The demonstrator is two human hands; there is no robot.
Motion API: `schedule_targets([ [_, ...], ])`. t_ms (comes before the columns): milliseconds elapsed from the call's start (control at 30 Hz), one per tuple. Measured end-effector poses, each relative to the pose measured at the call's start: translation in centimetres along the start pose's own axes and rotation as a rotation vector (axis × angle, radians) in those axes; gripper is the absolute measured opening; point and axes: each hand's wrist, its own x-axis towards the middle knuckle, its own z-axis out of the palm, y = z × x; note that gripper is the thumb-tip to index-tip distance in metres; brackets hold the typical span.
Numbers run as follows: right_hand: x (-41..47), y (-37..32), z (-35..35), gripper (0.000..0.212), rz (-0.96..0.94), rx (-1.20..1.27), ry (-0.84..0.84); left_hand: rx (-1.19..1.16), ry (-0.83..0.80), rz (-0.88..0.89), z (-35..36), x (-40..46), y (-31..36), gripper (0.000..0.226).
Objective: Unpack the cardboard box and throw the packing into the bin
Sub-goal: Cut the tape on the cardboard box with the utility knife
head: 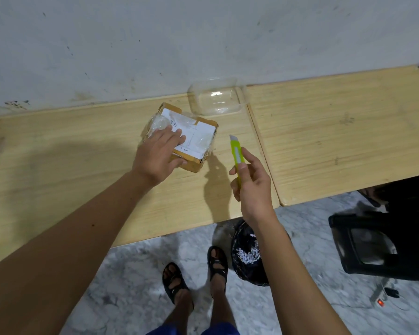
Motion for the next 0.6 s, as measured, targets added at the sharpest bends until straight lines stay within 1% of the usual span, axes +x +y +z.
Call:
schedule_targets([
  [167, 0.6, -0.8, -1.2, 0.051, -0.03, 0.193, -0.166, -0.029, 0.004, 0.013, 0.4, 0.1, -0.3, 0.069],
  [300, 0.8, -1.2, -2.0, 0.066, -0.004, 0.261, -0.269, -0.046, 0.026, 0.028, 1.2, 0.1, -1.0, 0.069],
  [367, 0.9, -1.2, -2.0, 0.071, 0.016, 0.283, -0.283, -0.057, 0.03, 0.031, 1.4, 0.0, -1.2, 0.069],
  [433, 1.3, -1.4, -2.2, 0.07, 0.044, 0.305, -0.247, -0.066, 0.043, 0.04, 1.6, 0.1, -1.2, 0.069],
  [467, 1.5, -1.5, -2.3, 0.066, 0.039, 0.286, -0.203, -0.068, 0.051, 0.043, 1.7, 0.1, -1.2, 0.069],
  [500, 1.9, -1.6, -2.4, 0.061, 0.013, 0.226, -0.147, -0.067, 0.056, 0.047, 1.8, 0.1, -1.3, 0.069],
  [600, 3.8, -1.6, -2.7, 0.049, -0.06, -0.071, 0.047, -0.046, 0.091, 0.087, 2.3, 0.1, -1.8, 0.071],
])
